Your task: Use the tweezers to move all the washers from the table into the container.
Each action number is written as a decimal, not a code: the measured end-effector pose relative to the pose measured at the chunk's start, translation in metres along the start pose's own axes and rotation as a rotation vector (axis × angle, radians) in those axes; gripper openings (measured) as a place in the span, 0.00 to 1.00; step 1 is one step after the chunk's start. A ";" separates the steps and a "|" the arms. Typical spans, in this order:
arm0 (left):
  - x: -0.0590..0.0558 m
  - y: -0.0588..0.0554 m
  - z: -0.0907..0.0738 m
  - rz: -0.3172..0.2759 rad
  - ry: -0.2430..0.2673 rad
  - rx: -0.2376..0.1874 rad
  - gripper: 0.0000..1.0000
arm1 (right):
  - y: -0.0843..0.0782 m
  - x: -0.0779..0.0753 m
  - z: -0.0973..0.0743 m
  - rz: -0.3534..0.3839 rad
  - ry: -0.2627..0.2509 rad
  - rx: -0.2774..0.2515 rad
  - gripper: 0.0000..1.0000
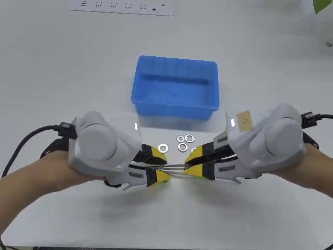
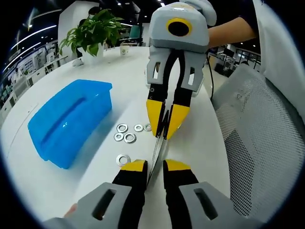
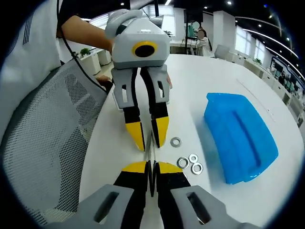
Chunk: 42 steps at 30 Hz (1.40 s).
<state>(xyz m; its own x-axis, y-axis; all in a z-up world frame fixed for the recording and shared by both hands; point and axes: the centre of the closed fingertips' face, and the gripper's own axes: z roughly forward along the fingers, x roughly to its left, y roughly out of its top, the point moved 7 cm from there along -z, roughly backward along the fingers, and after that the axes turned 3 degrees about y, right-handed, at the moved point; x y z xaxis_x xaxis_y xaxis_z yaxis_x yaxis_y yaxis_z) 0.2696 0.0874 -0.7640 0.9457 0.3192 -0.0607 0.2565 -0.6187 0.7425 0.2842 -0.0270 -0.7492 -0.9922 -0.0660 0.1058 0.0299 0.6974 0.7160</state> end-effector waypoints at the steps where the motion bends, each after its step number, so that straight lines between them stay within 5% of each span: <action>1: 0.002 0.000 0.000 -0.005 0.010 0.000 0.13 | 0.000 -0.001 0.000 0.008 0.003 -0.011 0.07; 17: -0.007 -0.001 -0.007 0.084 -0.036 0.062 0.08 | 0.008 0.009 0.002 -0.044 0.017 -0.011 0.07; 26: -0.009 0.014 -0.030 0.074 0.004 0.047 0.08 | 0.012 0.009 -0.001 -0.068 0.007 -0.043 0.08; 42: -0.020 0.034 -0.037 0.066 0.035 0.046 0.09 | 0.006 0.015 0.000 -0.092 0.013 -0.090 0.08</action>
<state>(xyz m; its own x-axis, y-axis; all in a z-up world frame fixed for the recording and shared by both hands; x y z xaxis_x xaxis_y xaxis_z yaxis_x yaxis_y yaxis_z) 0.2515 0.0870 -0.7127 0.9536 0.3009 0.0113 0.2035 -0.6716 0.7124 0.2692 -0.0241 -0.7432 -0.9897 -0.1360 0.0454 -0.0494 0.6209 0.7823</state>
